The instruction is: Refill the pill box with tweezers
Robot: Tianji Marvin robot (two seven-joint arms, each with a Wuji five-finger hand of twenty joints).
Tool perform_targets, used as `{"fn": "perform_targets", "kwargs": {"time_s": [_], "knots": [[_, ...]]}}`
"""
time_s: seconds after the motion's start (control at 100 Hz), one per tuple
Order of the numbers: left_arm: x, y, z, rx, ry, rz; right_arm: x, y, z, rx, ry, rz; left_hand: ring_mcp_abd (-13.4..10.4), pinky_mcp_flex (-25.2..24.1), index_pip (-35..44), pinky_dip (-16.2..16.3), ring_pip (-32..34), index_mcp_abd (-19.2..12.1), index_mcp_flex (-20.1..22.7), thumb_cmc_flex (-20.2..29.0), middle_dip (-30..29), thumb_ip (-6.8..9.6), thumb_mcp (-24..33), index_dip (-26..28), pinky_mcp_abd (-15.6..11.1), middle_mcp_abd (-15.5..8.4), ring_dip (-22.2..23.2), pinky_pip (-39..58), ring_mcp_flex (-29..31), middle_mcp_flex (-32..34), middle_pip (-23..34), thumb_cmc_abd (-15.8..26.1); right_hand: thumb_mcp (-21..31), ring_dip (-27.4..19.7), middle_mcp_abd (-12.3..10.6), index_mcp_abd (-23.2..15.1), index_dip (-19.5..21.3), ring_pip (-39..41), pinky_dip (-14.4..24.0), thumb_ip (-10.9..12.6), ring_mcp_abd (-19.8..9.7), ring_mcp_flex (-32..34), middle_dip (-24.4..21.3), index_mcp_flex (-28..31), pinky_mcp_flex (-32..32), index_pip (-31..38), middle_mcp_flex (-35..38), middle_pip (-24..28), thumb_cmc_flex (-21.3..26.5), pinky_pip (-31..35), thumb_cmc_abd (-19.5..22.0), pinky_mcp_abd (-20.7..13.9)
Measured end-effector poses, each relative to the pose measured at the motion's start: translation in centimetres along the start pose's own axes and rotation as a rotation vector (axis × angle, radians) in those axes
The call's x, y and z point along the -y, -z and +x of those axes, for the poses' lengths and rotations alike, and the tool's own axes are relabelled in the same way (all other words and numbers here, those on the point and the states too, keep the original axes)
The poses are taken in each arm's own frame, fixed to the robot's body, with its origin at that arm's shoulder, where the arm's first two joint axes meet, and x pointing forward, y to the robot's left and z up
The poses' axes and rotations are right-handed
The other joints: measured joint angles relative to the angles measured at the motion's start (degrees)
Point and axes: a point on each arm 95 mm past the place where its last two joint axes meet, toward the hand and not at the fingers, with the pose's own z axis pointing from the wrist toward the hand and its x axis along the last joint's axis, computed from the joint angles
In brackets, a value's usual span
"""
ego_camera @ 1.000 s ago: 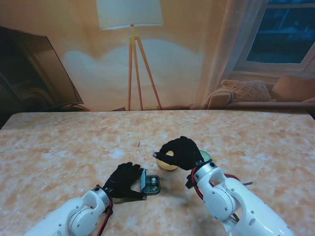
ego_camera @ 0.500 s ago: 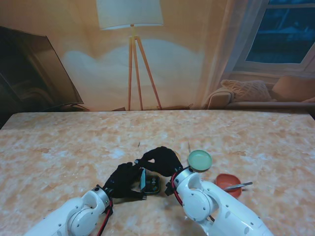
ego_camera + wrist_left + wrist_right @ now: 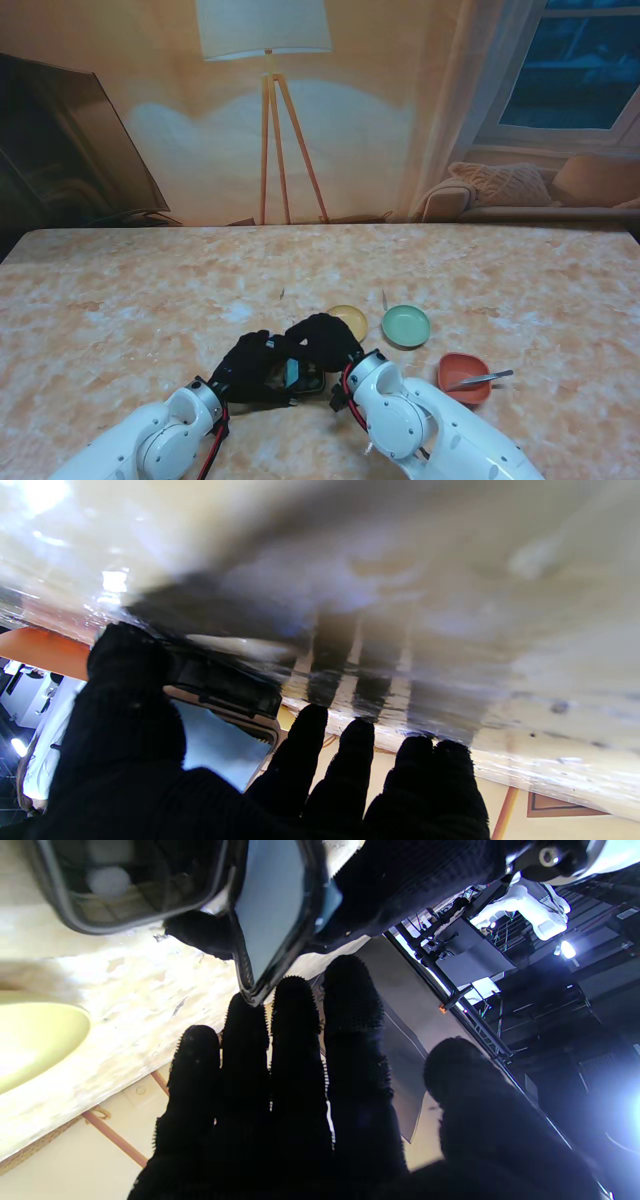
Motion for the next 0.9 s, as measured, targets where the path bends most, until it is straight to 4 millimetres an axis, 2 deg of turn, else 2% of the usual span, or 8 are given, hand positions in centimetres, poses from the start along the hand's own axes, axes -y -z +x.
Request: {"fn": "perform_targets", "kwargs": {"time_s": [0.09, 0.28, 0.35, 0.42, 0.57, 0.63, 0.9], "knots": [[0.0, 0.0, 0.0, 0.0, 0.001, 0.001, 0.1, 0.3, -0.4, 0.006, -0.003, 0.009, -0.09, 0.08, 0.35, 0.0, 0.0, -0.06, 0.0, -0.2, -0.05, -0.1, 0.0, 0.0, -0.06, -0.03, 0.0, 0.0, 0.03, 0.38, -0.22, -1.39, 0.01, -0.03, 0.08, 0.0, 0.0, -0.3, 0.47, 0.0, 0.2, -0.24, 0.0, 0.0, 0.0, 0.53, 0.05, 0.03, 0.0, 0.33, -0.01, 0.0], [0.0, 0.0, 0.0, 0.0, 0.001, 0.002, 0.1, 1.0, -1.3, 0.025, 0.004, 0.017, -0.16, 0.14, 0.51, 0.0, 0.0, -0.11, 0.0, -0.82, -0.05, -0.12, 0.0, 0.0, -0.13, -0.07, 0.0, 0.0, 0.06, 0.41, -0.23, -1.44, 0.8, -0.04, 0.33, 0.0, 0.0, -0.3, 1.18, 0.03, 0.57, -0.15, -0.07, 2.16, 0.42, 2.4, 1.98, 2.11, 0.0, 1.29, -0.03, 0.16], [0.0, 0.0, 0.0, 0.0, 0.001, 0.002, 0.1, 1.4, -1.7, 0.036, 0.003, 0.026, -0.18, 0.15, 0.52, 0.0, 0.0, -0.12, 0.0, -0.82, -0.05, -0.13, 0.05, 0.0, -0.15, -0.08, 0.0, 0.0, 0.06, 0.41, -0.23, -1.46, 0.88, -0.04, 0.54, 0.0, 0.41, -0.17, 1.35, 0.04, 1.04, 0.36, -0.16, 2.26, 0.57, 2.79, 1.98, 1.43, 0.0, 2.17, -0.03, 0.63], [0.0, 0.0, 0.0, 0.001, 0.001, 0.003, 0.3, 1.7, -2.0, 0.044, 0.002, 0.036, -0.22, 0.23, 0.54, 0.0, 0.0, -0.2, 0.0, -0.84, -0.05, -0.03, 2.68, 0.0, -0.24, -0.11, 0.0, 0.0, 0.14, 0.44, -0.23, -1.19, 1.0, 0.53, 0.55, 0.0, 0.42, 2.87, 1.88, 0.04, 1.05, 2.02, -0.2, 2.29, 1.47, 2.82, 3.17, 1.55, 0.0, 3.43, -0.03, 0.83], [0.0, 0.0, 0.0, 0.001, 0.001, 0.004, 0.9, 2.2, -2.7, 0.063, -0.014, 0.053, -0.4, 0.39, 1.02, 0.0, 0.04, -0.3, 0.0, -0.87, -0.05, -0.02, 3.51, 0.0, -0.33, -0.39, 0.0, 0.0, 0.19, 0.54, -0.23, -1.1, 1.27, 0.57, 0.55, 0.0, 0.42, 3.1, 1.92, 0.04, 1.05, 2.05, -0.2, 2.3, 1.26, 2.82, 3.37, 1.55, -0.85, 3.81, -0.03, 0.89], [0.0, 0.0, 0.0, 0.002, 0.001, 0.005, 1.1, 2.3, -3.1, 0.071, -0.026, 0.055, -0.57, 0.53, 1.28, 0.0, 0.06, -0.35, 0.0, -1.51, -0.05, -0.02, 4.09, 0.0, -0.39, -0.48, 0.0, 0.0, 0.49, 0.64, -0.23, -1.25, 1.44, 0.57, 0.2, 0.0, 0.42, 2.97, 1.94, 0.04, -0.9, 1.92, -0.2, 2.3, 0.72, 2.82, 3.38, 1.55, -0.86, 3.85, -0.03, 0.61], [0.0, 0.1, 0.0, 0.006, 0.005, 0.012, 1.1, 2.3, -3.2, 0.075, -0.04, 0.044, -1.4, 1.03, 2.27, 0.0, 0.73, -0.8, 0.03, -2.8, -0.05, -0.02, 5.47, 0.0, -1.21, -1.4, 0.03, 0.36, 0.74, 1.2, -0.19, -1.29, 1.48, 0.59, 0.0, -0.03, 0.42, 3.47, 1.95, 0.05, -1.28, 2.01, -0.2, 2.8, 0.4, 2.94, 3.65, 1.55, -1.53, 3.87, -0.03, 0.17]]}}
